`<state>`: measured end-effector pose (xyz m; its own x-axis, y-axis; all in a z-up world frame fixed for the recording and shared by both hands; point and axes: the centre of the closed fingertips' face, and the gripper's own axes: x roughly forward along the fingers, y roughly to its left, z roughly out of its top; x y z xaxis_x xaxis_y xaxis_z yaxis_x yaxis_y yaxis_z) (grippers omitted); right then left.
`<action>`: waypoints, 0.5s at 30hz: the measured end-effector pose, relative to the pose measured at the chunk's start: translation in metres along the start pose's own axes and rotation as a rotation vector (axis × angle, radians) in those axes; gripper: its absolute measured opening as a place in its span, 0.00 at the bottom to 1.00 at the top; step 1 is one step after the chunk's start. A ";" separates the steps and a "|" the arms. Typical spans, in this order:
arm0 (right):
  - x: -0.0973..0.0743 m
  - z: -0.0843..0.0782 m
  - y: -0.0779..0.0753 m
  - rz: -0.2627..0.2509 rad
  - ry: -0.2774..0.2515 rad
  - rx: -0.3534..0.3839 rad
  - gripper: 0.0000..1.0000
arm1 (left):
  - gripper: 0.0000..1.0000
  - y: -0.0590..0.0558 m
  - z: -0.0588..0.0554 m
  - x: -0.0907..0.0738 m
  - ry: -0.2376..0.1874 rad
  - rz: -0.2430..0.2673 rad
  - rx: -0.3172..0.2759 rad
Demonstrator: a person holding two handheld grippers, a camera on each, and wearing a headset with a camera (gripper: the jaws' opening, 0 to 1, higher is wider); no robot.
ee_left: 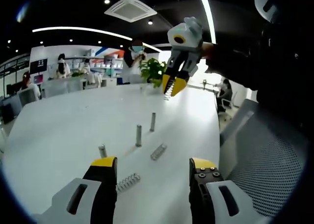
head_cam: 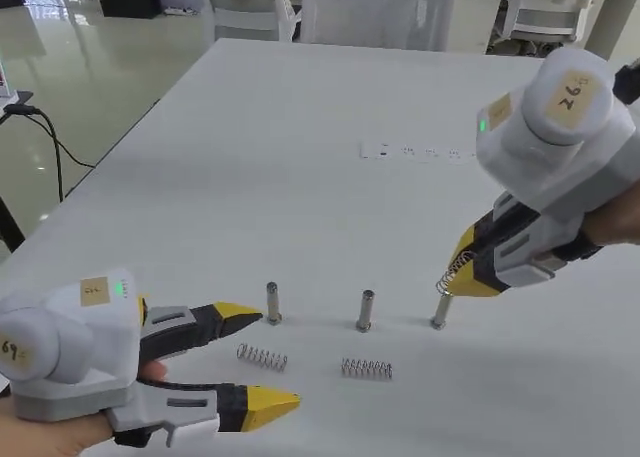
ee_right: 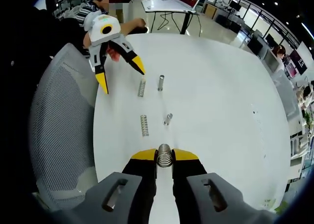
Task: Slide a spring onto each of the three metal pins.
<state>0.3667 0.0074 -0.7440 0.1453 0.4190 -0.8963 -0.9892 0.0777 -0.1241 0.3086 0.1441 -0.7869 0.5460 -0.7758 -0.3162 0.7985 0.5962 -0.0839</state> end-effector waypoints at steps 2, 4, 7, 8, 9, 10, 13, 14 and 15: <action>0.000 -0.003 -0.003 -0.004 0.013 -0.001 0.08 | 0.56 0.003 -0.001 -0.003 0.000 0.015 -0.003; 0.001 -0.005 -0.006 -0.004 0.023 0.000 0.08 | 0.58 0.006 -0.001 -0.006 -0.004 0.032 -0.008; 0.004 -0.009 -0.010 -0.008 0.046 -0.007 0.08 | 0.61 0.009 -0.001 -0.009 -0.007 0.054 -0.016; 0.006 -0.011 -0.012 -0.011 0.059 -0.010 0.08 | 0.61 0.011 -0.001 -0.010 -0.008 0.059 -0.019; 0.008 -0.012 -0.014 -0.009 0.064 -0.010 0.08 | 0.62 0.011 -0.001 -0.010 -0.009 0.062 -0.021; 0.010 -0.014 -0.016 -0.007 0.074 -0.008 0.08 | 0.62 0.012 -0.001 -0.010 -0.010 0.065 -0.020; 0.016 -0.017 -0.022 0.000 0.092 -0.006 0.08 | 0.63 0.012 -0.001 -0.011 -0.011 0.071 -0.022; 0.019 -0.018 -0.023 0.006 0.097 0.000 0.08 | 0.64 0.012 -0.001 -0.012 -0.010 0.073 -0.021; 0.021 -0.019 -0.024 0.008 0.105 0.001 0.08 | 0.65 0.013 -0.001 -0.012 -0.009 0.077 -0.021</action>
<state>0.3934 -0.0032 -0.7678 0.1350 0.3226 -0.9368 -0.9903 0.0762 -0.1164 0.3117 0.1614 -0.7854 0.6079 -0.7293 -0.3139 0.7486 0.6582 -0.0796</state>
